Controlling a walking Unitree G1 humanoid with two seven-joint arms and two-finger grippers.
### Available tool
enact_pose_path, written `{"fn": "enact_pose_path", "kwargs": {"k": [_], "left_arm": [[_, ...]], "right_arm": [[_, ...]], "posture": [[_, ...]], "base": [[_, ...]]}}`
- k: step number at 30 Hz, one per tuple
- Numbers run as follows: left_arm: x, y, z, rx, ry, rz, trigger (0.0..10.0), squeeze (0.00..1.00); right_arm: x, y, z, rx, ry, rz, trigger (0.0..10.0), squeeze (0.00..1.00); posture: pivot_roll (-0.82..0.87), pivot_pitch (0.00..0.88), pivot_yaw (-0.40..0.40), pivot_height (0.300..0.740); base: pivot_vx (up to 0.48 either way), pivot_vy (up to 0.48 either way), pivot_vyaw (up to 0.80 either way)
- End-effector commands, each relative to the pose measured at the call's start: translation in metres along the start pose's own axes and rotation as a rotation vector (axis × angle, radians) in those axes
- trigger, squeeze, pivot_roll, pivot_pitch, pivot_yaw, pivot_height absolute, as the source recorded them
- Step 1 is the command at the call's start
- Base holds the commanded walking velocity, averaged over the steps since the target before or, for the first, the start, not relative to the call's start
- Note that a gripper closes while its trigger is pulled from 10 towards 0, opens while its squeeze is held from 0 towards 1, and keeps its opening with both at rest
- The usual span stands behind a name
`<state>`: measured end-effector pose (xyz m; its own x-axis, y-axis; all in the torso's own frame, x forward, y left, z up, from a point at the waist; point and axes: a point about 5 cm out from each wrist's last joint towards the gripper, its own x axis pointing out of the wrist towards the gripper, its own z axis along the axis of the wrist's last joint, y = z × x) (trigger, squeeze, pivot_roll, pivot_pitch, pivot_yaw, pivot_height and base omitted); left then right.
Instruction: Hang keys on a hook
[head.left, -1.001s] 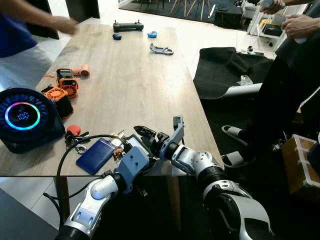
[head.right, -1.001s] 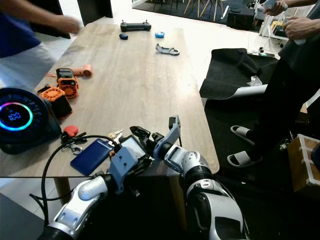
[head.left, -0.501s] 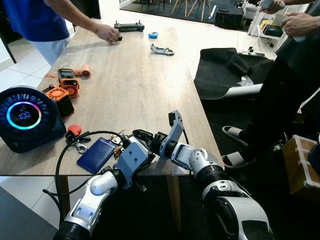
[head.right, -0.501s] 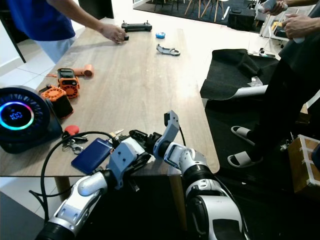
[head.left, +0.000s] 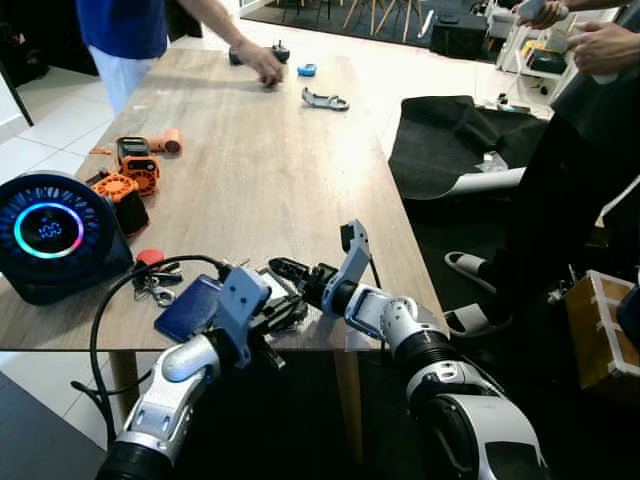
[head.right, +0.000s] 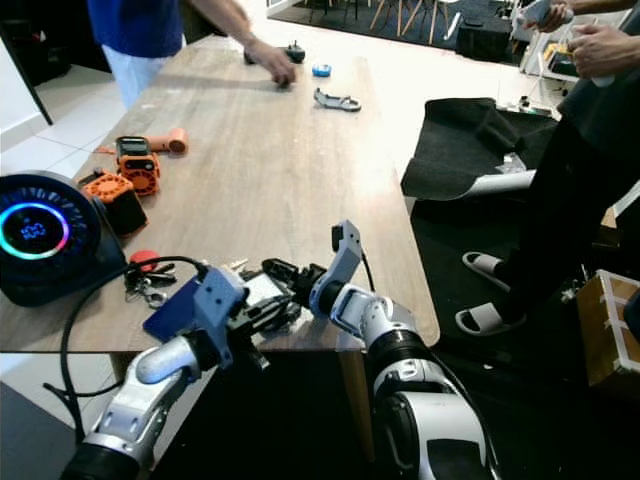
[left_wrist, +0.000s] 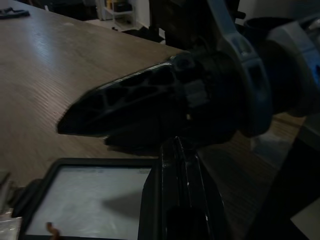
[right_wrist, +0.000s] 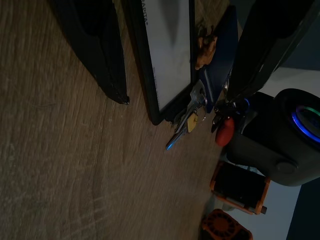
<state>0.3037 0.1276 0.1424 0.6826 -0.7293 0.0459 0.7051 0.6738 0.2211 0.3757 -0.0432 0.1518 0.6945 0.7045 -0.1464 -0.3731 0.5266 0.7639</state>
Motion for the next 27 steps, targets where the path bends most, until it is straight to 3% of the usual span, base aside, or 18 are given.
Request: {"fn": "enact_pose_path", "kwargs": {"k": [1,10,18,27], "left_arm": [[-0.004,0.003,-0.006,0.017,0.044,0.016,10.0,0.00],[-0.011,0.024,-0.016,0.153,0.172,0.105,10.0,0.00],[-0.018,0.032,-0.014,0.150,0.182,0.107,10.0,0.00],[-0.034,0.040,-0.017,0.143,0.223,0.028,10.0,0.00]], "right_arm": [[-0.004,-0.011,-0.007,0.016,0.017,-0.050,10.0,0.00],[-0.005,-0.012,-0.004,0.007,0.010,-0.058,10.0,0.00],[-0.006,-0.012,-0.003,0.009,0.009,-0.057,10.0,0.00],[-0.006,-0.012,-0.003,0.009,0.008,-0.060,10.0,0.00]], "posture": [[0.08,0.152,-0.057,0.740],[0.08,0.158,-0.056,0.740],[0.08,0.161,-0.058,0.740],[0.08,0.159,-0.056,0.740]], "base": [[0.000,0.000,0.00],[0.000,0.000,0.00],[0.000,0.000,0.00],[0.000,0.000,0.00]]}}
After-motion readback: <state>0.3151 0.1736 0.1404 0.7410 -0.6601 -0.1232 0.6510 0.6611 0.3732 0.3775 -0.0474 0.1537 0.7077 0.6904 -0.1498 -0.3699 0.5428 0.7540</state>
